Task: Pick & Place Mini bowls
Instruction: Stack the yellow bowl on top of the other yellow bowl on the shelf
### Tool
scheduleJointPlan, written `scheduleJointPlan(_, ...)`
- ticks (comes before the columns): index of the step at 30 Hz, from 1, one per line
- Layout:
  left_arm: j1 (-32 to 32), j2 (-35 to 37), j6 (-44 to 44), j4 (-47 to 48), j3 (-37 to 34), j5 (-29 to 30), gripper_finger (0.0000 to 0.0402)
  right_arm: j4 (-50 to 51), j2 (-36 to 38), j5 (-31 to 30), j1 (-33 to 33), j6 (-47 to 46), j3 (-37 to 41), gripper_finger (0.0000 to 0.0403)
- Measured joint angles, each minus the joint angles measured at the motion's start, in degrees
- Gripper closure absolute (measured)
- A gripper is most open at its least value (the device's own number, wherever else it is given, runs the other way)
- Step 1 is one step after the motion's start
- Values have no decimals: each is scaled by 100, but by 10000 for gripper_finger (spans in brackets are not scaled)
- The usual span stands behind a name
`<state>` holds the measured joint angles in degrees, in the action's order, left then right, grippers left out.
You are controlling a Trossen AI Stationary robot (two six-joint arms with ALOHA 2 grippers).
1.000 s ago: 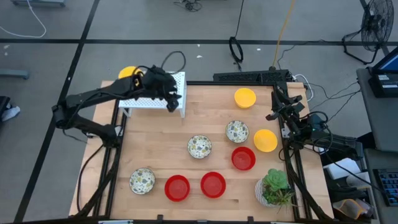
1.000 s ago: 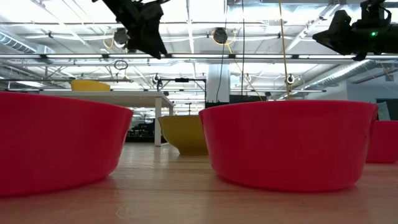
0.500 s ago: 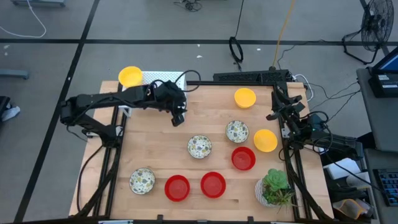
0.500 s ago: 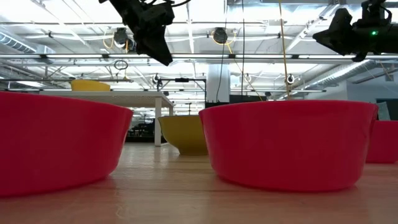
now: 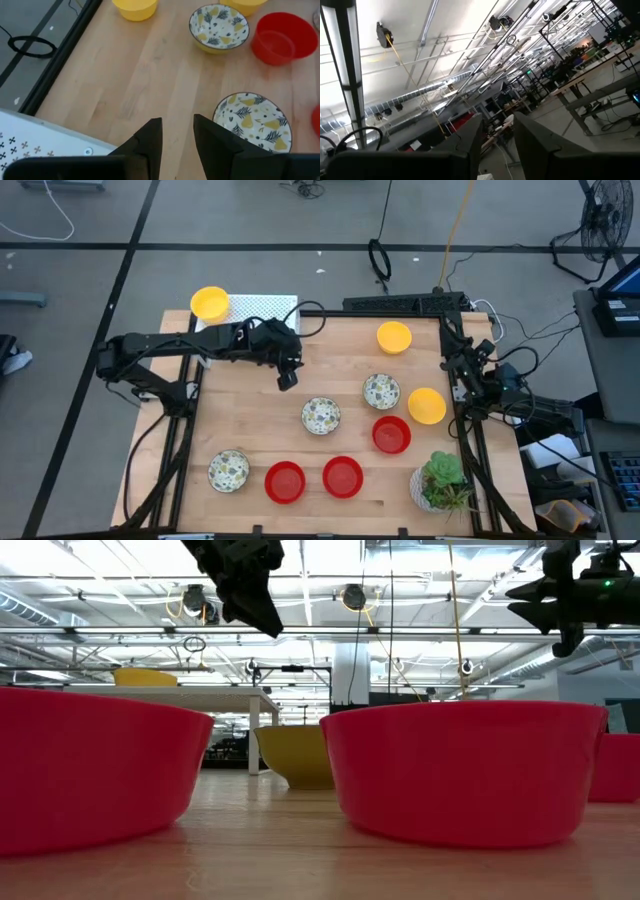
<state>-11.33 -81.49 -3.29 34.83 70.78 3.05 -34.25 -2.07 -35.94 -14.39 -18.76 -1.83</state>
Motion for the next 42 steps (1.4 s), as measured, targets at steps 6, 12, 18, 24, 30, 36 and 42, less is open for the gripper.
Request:
scheduleJointPlan(6, 37, 0, 2, -54, 0, 0, 289, 27, 0, 2, 0, -13, 0, 300)
scheduleJointPlan(12, 35, 0, 2, -85, 0, 0, 289, -120, 0, 20, 0, -18, 0, 300)
scheduleJointPlan(18, 35, 0, 3, -156, 0, 2, 289, -112, 0, 24, 42, -726, 0, 300)
scheduleJointPlan(24, 35, 0, 4, -197, 0, 2, 289, -153, 0, 14, 37, -806, 0, 300)
scheduleJointPlan(30, 35, 2, 24, -196, 0, 2, 289, -129, 0, 24, 37, -795, 0, 300)
scheduleJointPlan(36, 35, 2, 28, -194, 0, 2, 289, -88, -2, 266, 37, 16, 0, 300)
scheduleJointPlan(42, 33, 2, 36, -201, 0, 2, 289, 345, -188, 1905, 43, 353, -225, 300)
